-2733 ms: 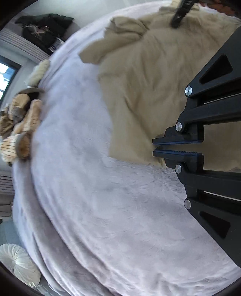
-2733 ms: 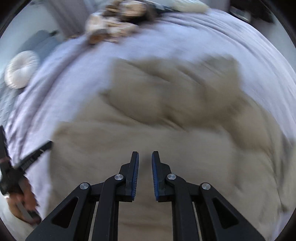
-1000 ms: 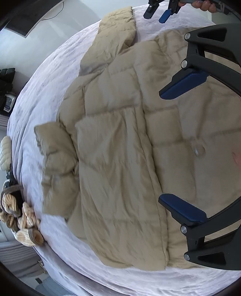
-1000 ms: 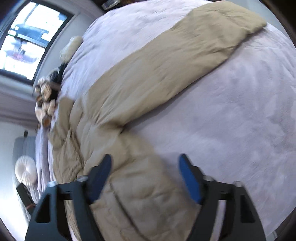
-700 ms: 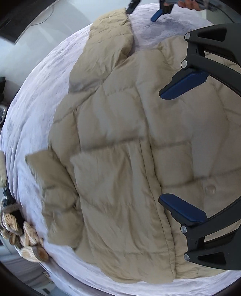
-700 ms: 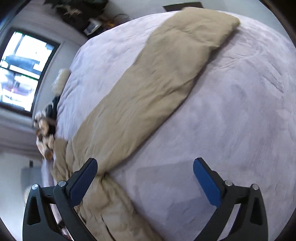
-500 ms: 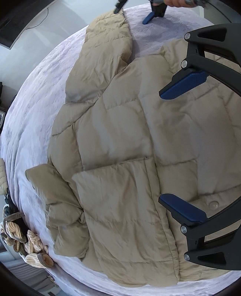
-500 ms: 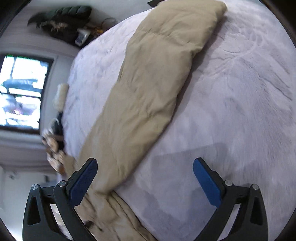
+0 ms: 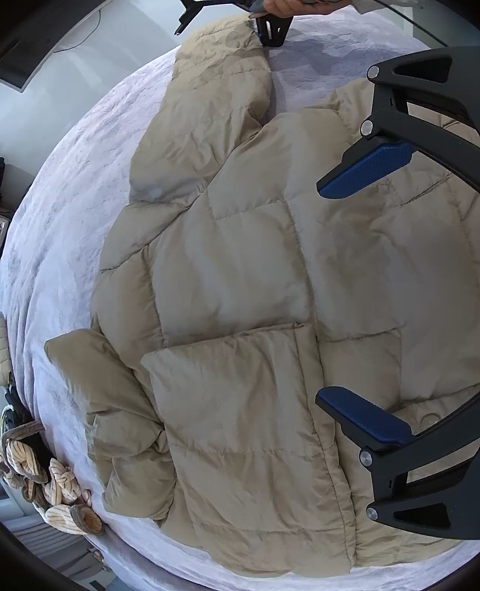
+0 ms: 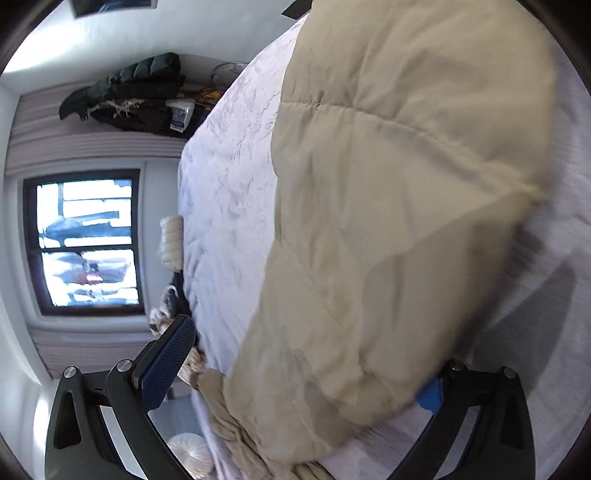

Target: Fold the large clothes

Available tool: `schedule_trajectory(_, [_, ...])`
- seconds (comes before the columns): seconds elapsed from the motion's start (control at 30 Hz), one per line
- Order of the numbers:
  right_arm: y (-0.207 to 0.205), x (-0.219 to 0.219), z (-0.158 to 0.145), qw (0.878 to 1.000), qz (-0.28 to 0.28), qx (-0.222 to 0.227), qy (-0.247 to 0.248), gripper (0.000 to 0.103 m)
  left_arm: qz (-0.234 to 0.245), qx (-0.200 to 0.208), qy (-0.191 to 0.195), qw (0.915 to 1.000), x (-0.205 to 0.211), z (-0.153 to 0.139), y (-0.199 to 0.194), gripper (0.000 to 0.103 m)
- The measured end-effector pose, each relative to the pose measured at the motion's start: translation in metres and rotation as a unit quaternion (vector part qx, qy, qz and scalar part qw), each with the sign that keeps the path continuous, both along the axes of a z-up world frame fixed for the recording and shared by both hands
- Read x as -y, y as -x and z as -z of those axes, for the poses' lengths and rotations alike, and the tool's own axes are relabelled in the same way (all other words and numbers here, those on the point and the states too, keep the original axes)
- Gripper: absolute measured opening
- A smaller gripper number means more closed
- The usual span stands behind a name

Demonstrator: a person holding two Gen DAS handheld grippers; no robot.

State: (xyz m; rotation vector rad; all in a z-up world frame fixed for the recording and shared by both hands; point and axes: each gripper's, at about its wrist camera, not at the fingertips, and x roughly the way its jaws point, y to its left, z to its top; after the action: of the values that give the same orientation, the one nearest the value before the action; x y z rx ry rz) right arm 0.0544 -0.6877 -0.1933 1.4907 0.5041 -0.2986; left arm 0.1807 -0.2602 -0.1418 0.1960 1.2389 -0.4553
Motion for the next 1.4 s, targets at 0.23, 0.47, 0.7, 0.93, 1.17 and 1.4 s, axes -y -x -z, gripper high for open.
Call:
schedule_trajectory(0.23, [-0.008, 0.003, 0.013, 0.998, 0.017, -0.021, -0.051, 0.009, -0.032, -0.001, 0.017, 0.9993, -0.030, -0.005, -0.013, 0.102])
schedule_trajectory(0.47, [-0.034, -0.025, -0.040, 0.999, -0.019, -0.030, 0.037, 0.007, -0.054, 0.011, 0.022, 0.9982, -0.070, -0.010, -0.029, 0.102])
schedule_trajectory(0.7, [-0.099, -0.099, -0.122, 0.972, -0.127, -0.023, 0.195, 0.007, -0.098, 0.027, 0.029, 0.9943, -0.122, -0.019, -0.047, 0.102])
schedule_trajectory(0.93, [-0.184, -0.262, -0.179, 0.874, -0.296, -0.005, 0.386, 0.007, -0.160, 0.047, 0.024, 0.9857, -0.193, -0.022, -0.061, 0.102])
schedule_trajectory(1.17, [-0.222, -0.413, -0.122, 0.793, -0.437, -0.036, 0.423, 0.007, -0.220, 0.040, 0.019, 0.9744, -0.255, -0.011, -0.064, 0.102])
schedule_trajectory(1.4, [-0.229, -0.450, -0.038, 0.778, -0.474, -0.127, 0.392, 0.010, -0.230, 0.035, 0.022, 0.9723, -0.269, -0.001, -0.067, 0.102])
